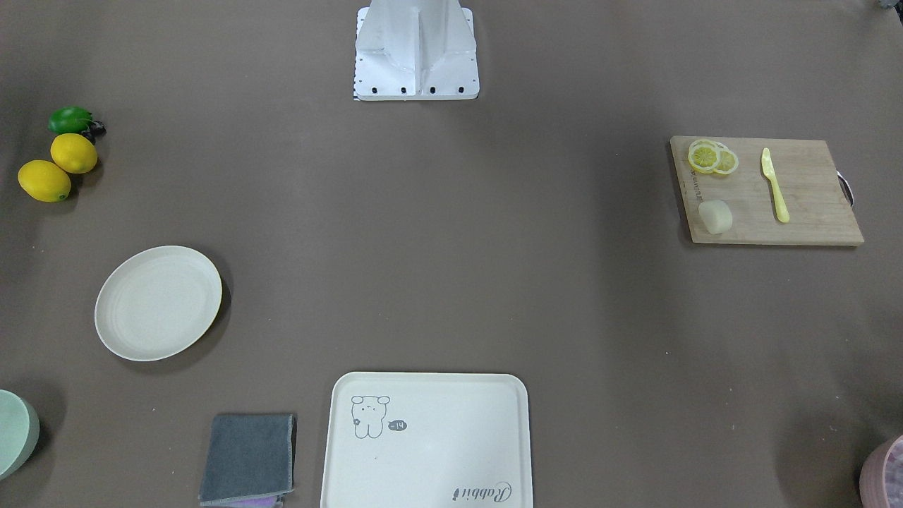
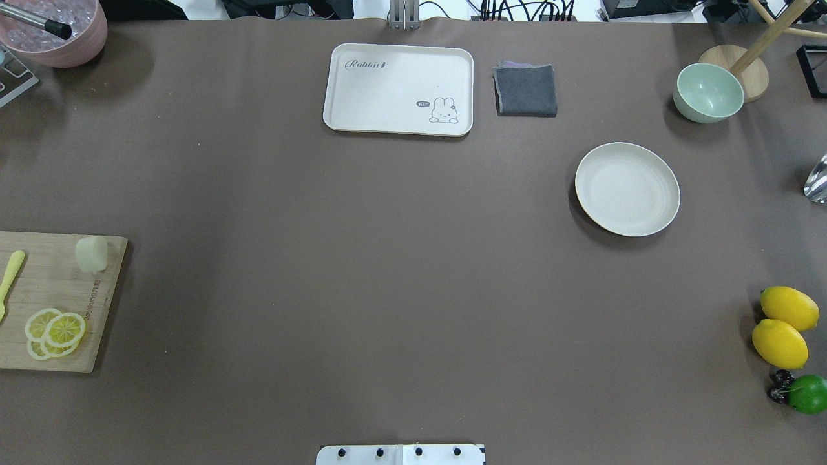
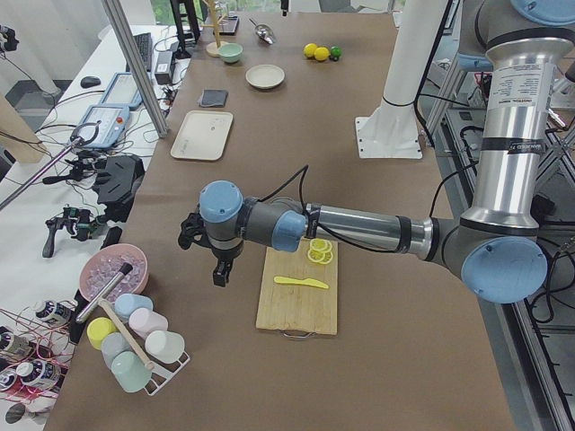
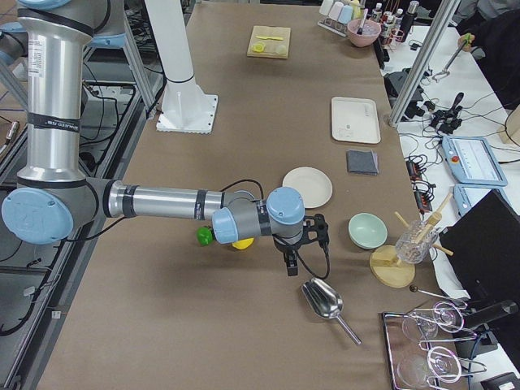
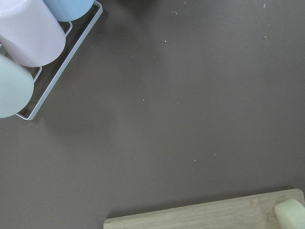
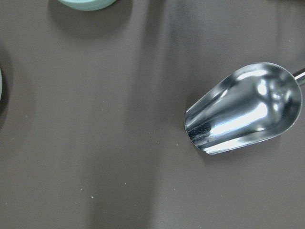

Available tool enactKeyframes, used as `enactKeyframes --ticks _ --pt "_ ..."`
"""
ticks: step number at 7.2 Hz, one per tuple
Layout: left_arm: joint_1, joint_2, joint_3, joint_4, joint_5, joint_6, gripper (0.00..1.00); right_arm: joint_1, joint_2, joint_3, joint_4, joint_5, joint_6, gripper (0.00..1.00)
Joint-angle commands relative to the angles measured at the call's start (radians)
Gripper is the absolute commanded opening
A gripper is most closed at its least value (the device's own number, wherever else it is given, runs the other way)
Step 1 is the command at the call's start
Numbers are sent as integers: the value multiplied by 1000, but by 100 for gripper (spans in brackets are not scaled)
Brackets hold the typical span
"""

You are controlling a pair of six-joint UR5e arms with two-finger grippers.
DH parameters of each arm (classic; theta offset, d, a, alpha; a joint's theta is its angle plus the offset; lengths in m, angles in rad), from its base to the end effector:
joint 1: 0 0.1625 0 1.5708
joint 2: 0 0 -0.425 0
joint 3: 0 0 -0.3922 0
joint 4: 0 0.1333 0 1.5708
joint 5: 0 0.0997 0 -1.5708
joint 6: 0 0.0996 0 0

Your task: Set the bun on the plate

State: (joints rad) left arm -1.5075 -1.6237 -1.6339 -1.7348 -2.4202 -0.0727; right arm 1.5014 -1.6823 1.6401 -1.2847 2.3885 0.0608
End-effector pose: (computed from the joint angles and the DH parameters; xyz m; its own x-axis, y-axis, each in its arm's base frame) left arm -0.0251 -0.5287 0.5772 0.6487 0.1786 -0.7398 -0.0137 0.9747 0.2232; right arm 0.0287 -0.4609 0.6434 0.6729 -0.1639 0.7213 0.0265 0.9798 0.1980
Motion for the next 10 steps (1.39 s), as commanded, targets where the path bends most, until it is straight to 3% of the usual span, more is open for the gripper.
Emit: enactKeyframes --ticks 1,2,4,10 --pt "19 49 14 -122 6 -27 98 3 6 3 5 -8 -7 100" --pt "20 53 52 -137 -2 -24 98 3 10 1 4 -3 -6 100" --pt "21 108 34 -236 3 -32 98 16 12 3 5 21 -4 100" --pt "38 166 -41 -253 -2 -23 98 19 -37 41 -1 28 8 100"
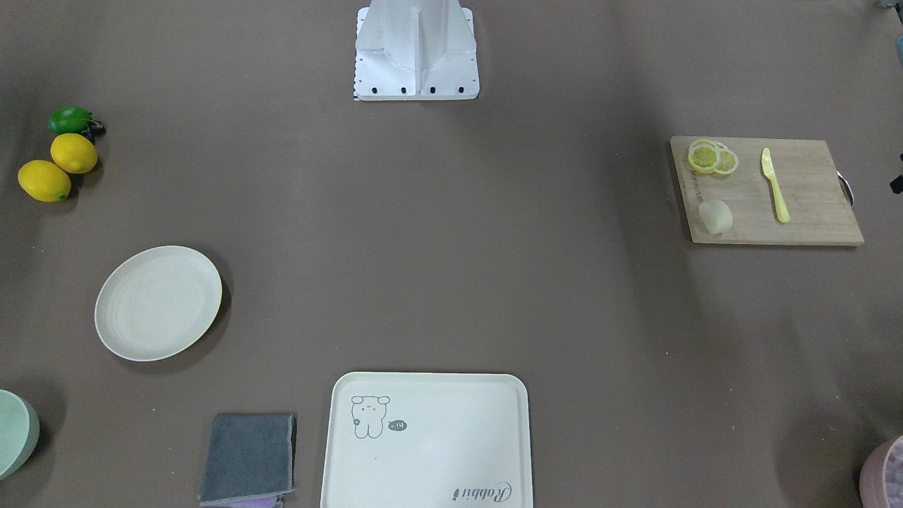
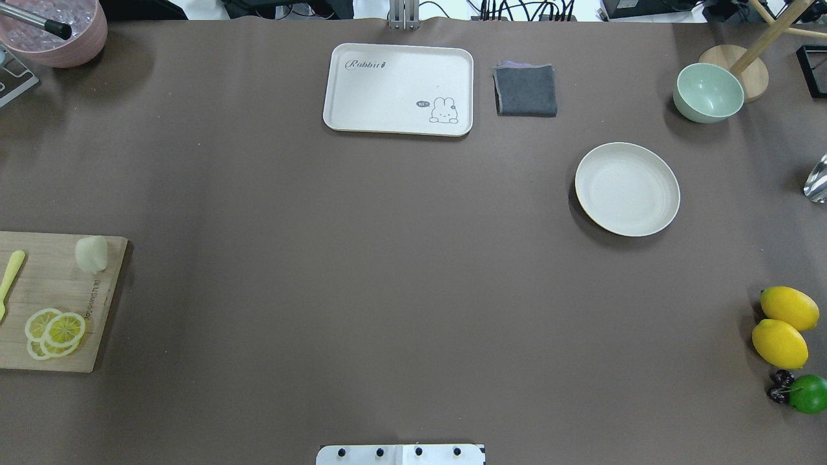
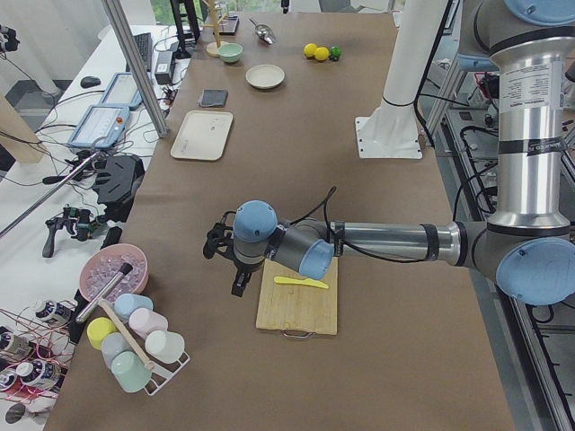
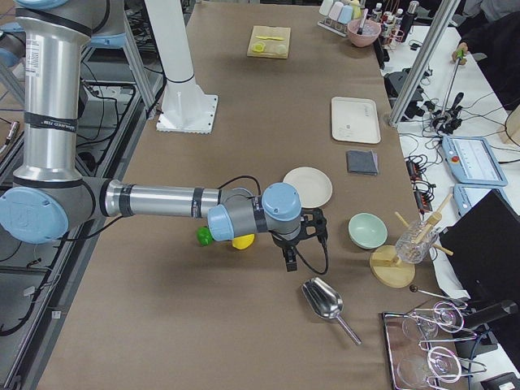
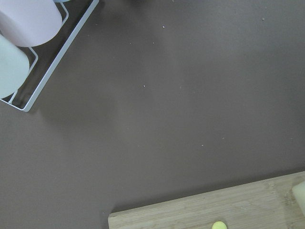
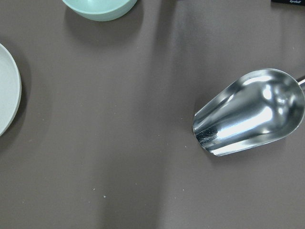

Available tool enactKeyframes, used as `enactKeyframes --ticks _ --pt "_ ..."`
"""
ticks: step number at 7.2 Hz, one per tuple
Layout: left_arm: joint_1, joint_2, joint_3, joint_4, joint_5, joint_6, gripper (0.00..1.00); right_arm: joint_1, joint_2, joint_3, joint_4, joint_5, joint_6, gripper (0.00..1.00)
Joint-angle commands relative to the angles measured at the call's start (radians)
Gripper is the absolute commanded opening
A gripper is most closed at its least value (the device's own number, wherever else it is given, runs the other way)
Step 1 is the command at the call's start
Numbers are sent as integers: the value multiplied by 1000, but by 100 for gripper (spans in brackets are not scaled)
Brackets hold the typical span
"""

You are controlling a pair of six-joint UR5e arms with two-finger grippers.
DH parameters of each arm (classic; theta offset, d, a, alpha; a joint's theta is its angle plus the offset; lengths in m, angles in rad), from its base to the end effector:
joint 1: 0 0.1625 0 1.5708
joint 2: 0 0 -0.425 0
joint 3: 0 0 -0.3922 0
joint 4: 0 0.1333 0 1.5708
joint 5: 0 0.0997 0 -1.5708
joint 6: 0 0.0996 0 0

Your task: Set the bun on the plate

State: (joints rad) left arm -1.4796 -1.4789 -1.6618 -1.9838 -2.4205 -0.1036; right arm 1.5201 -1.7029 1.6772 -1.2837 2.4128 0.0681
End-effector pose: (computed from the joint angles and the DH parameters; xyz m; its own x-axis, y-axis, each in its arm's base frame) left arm -0.0154 -0.4743 0.6064 0.6353 0.2634 -0.7259 -0.0178 0.9448 0.3272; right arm 0.0361 -0.4520 0.6322 0.6572 -0.1601 0.7366 0.0043 0.9780 0.2088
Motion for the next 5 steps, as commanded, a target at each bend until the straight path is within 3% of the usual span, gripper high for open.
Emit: enactKeyframes --ticks 1,5 --pt "10 66 -18 -44 -2 5 98 0 -18 -1 -2 3 2 100" --pt "13 107 -21 -56 4 -1 98 -3 -72 25 6 12 -4 100"
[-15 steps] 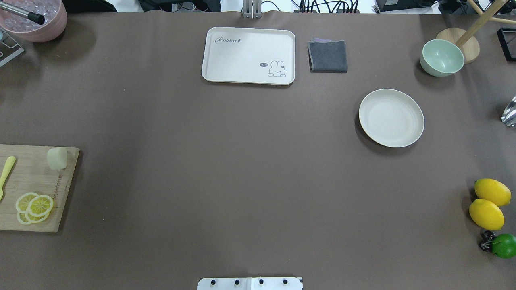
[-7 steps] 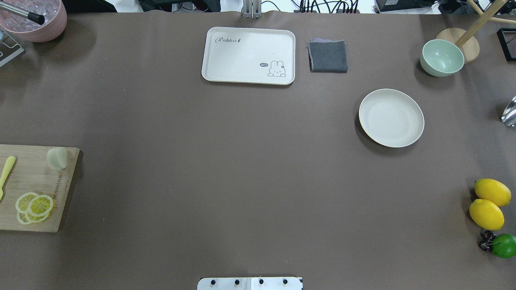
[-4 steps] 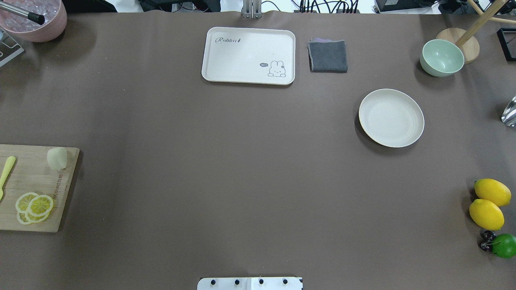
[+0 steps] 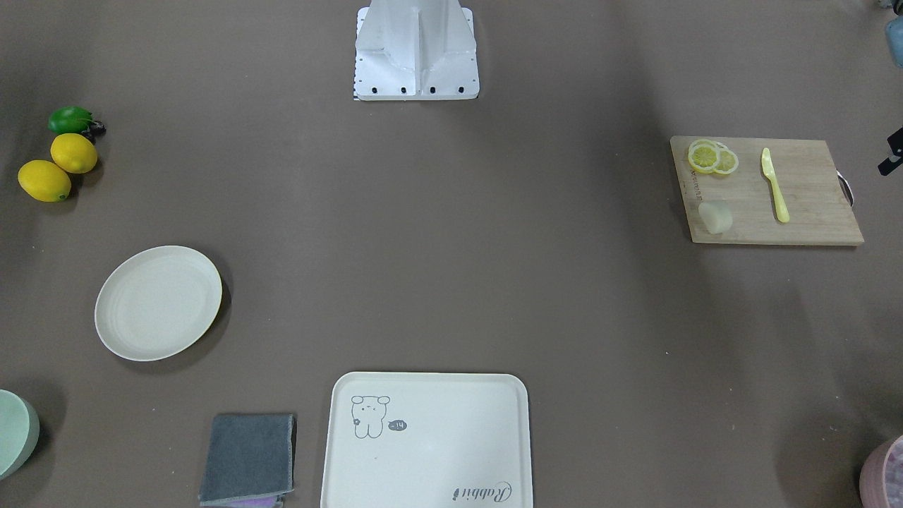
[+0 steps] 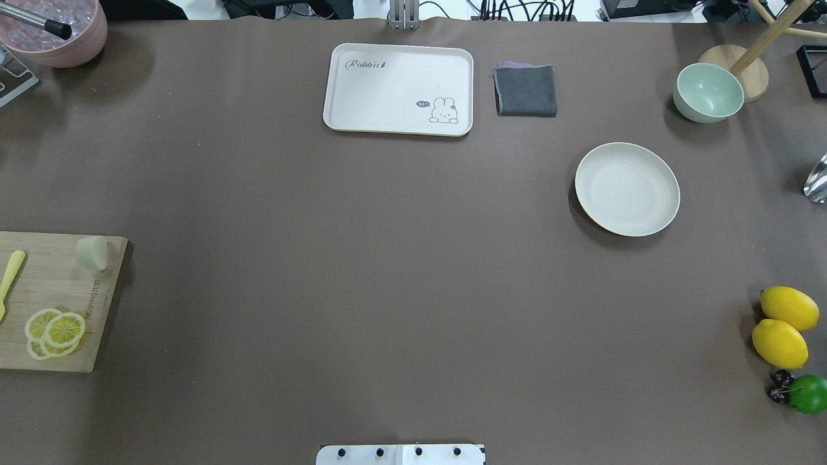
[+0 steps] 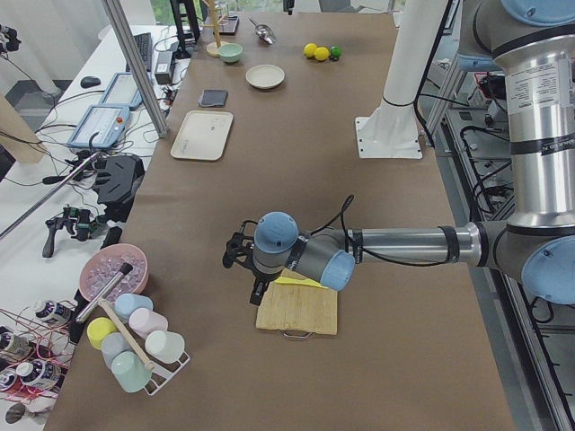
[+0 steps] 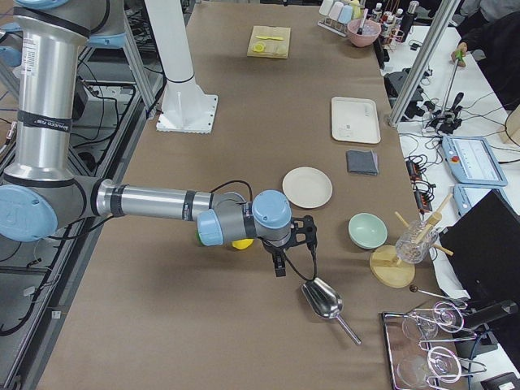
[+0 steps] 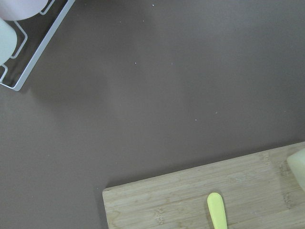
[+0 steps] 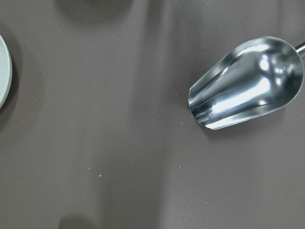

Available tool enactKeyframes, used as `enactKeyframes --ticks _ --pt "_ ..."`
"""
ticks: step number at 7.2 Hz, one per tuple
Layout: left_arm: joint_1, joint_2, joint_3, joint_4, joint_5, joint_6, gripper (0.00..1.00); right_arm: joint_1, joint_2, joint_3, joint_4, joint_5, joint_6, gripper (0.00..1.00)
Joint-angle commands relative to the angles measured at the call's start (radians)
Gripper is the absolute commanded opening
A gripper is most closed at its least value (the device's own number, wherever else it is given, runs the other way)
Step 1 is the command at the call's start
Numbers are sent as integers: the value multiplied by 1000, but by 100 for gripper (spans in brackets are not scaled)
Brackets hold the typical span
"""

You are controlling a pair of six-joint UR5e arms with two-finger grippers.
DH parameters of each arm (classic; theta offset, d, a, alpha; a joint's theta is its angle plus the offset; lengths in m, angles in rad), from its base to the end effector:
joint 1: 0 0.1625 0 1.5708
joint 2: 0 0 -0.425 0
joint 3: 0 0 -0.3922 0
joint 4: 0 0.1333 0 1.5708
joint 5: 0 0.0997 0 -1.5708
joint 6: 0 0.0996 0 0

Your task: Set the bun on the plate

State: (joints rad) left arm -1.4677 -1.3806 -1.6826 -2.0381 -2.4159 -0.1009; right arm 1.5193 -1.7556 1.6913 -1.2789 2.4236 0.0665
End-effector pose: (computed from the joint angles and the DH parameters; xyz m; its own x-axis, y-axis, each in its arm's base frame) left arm -0.0144 -0.4317 0.6339 0.6373 0.2559 -0.7268 -0.0312 0.9510 0.3075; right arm 0.0363 -0.4276 0.6468 0.6502 -0.1385 0.7471 0.0070 0.9843 0.1764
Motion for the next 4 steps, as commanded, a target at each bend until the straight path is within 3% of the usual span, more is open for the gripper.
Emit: enactKeyframes --ticks 1,4 --pt "0 9 -2 -19 0 0 98 -1 -24 24 1 6 -2 100" --pt "9 31 3 -56 -11 -35 98 -1 -25 28 6 29 3 100"
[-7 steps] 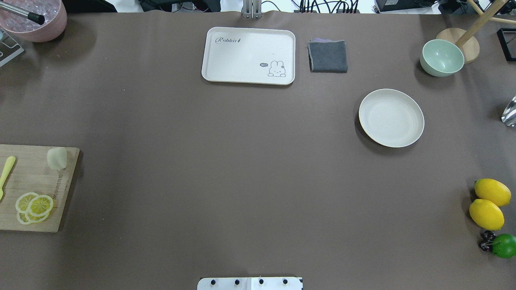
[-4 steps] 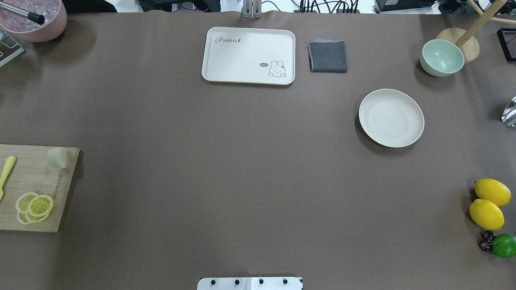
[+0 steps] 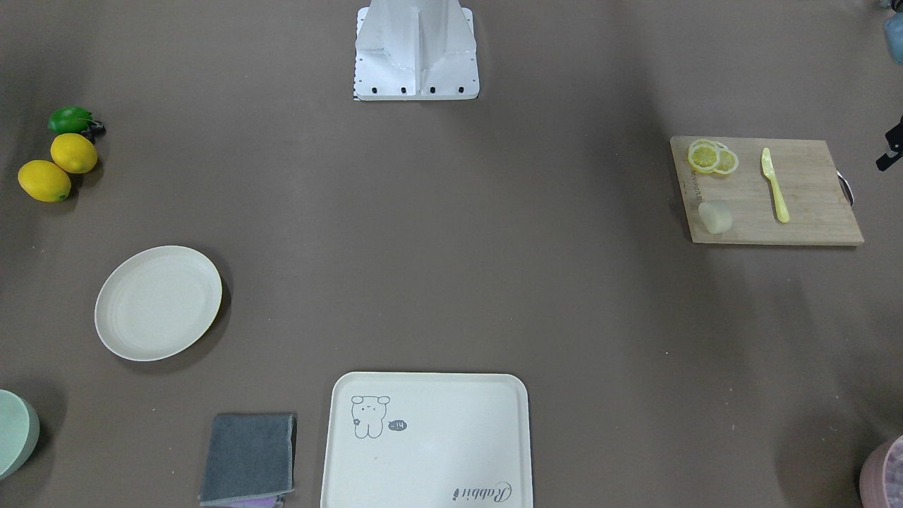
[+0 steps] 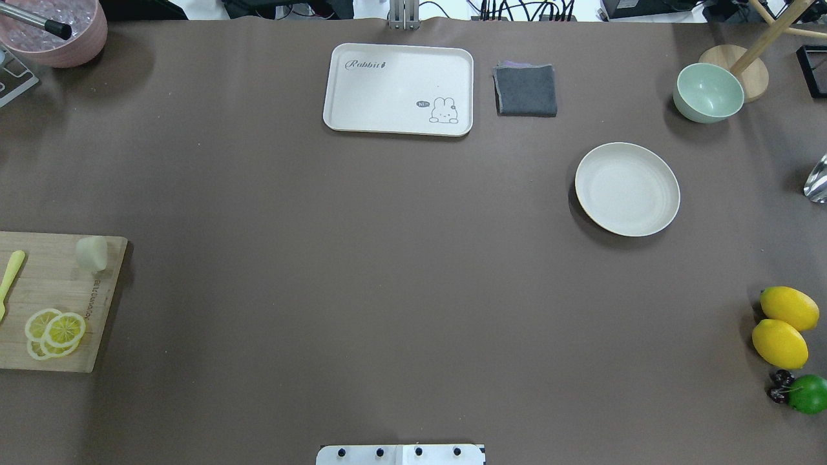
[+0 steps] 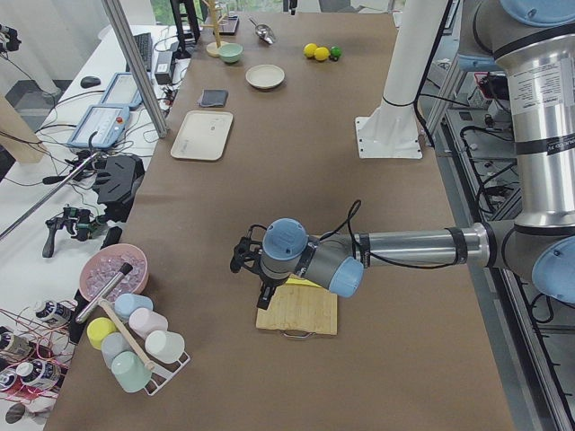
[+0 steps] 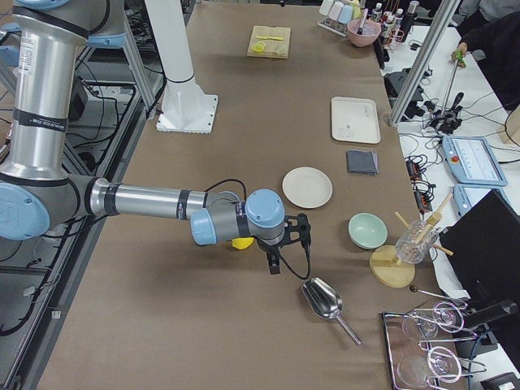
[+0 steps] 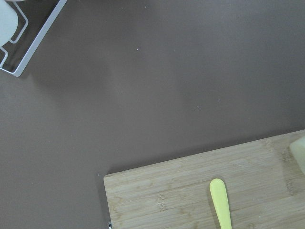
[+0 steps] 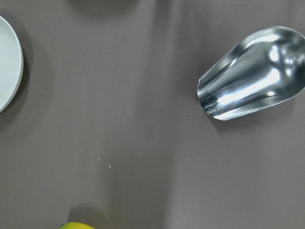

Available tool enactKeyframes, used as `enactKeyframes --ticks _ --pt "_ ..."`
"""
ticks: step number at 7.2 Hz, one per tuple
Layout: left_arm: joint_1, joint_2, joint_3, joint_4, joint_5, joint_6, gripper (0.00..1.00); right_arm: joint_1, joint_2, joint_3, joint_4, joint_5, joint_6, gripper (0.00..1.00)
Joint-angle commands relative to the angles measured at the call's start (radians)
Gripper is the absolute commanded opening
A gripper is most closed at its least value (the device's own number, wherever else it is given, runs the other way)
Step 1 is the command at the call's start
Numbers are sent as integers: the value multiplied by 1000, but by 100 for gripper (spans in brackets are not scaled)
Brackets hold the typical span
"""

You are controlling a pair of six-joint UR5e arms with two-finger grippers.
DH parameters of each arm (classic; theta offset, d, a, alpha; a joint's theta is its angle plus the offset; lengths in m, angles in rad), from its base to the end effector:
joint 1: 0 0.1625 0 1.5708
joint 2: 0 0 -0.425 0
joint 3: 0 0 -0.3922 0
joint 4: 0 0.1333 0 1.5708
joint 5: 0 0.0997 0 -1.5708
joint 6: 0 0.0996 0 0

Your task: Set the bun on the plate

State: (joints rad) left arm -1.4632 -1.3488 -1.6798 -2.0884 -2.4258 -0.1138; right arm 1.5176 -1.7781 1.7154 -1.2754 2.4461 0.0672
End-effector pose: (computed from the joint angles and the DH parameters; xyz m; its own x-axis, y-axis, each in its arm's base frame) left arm -0.0134 -0.4174 0.6421 0.6277 0.2597 -0.7339 -0.0276 0.9496 0.3123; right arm 0.0347 -0.4181 0.6421 0.6325 -0.1451 0.7608 0.0093 0.9836 0.1799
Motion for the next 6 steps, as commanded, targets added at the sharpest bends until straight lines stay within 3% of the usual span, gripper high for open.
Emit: enactKeyframes --ticks 1,2,3,5,6 --pt "6 -3 -4 -4 -1 -30 97 1 -12 7 2 4 3 100" --pt "7 -6 -5 -4 -1 -30 97 -1 -9 16 2 5 8 100" --pt "32 -9 -3 -7 -1 -32 98 -52 5 50 2 1 151 100" --pt "55 -24 5 -4 1 -32 98 -239 118 53 46 -74 321 100" --pt "55 -38 12 4 4 -32 98 -290 225 -1 45 -75 354 100"
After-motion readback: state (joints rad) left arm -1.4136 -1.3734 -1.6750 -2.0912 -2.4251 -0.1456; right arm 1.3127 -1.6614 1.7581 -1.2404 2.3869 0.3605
